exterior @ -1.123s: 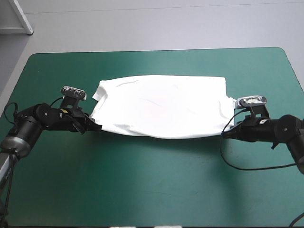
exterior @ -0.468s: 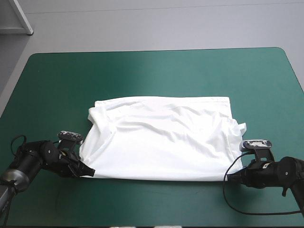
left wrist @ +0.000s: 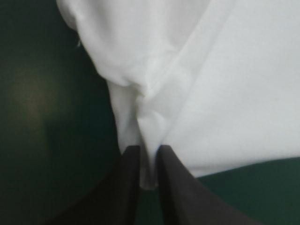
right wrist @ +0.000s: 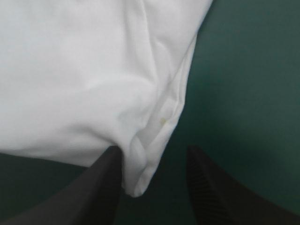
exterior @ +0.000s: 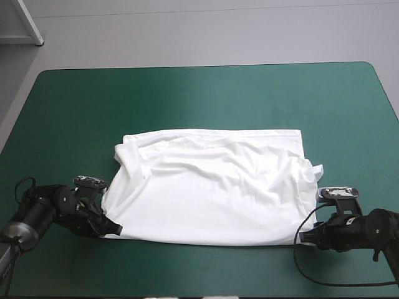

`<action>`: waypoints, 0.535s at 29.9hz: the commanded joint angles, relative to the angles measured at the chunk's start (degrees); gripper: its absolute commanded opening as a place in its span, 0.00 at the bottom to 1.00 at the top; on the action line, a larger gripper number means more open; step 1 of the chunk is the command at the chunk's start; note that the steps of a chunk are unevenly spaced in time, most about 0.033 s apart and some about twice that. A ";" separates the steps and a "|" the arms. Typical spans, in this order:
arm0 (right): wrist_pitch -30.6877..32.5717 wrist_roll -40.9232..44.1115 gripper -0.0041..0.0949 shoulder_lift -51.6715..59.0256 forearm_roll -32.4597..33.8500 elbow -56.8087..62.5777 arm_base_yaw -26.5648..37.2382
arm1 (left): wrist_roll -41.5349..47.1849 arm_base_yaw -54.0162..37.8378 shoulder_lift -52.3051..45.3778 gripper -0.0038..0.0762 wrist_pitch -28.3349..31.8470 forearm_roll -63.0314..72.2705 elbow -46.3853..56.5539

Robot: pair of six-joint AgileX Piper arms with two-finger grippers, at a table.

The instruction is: Fold the cloth

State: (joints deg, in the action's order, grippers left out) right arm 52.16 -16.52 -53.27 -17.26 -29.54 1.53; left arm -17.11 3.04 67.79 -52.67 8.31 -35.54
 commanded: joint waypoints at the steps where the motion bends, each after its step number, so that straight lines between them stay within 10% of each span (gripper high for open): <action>1: -2.61 -0.63 0.57 1.50 -0.41 -2.45 0.47 | 0.53 0.07 -1.56 0.44 -0.93 -0.16 -1.15; 5: -5.15 0.11 0.52 4.18 1.46 -7.49 0.47 | 3.33 0.07 -6.27 0.65 -0.71 -1.79 -2.09; 16: -8.57 4.97 0.51 6.44 11.36 -28.00 0.47 | 14.68 0.07 -23.49 0.64 2.36 -9.87 -14.31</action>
State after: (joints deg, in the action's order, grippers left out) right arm 46.82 -12.40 -47.44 -7.65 -52.71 1.57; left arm -4.27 3.04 45.84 -51.53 -1.19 -46.14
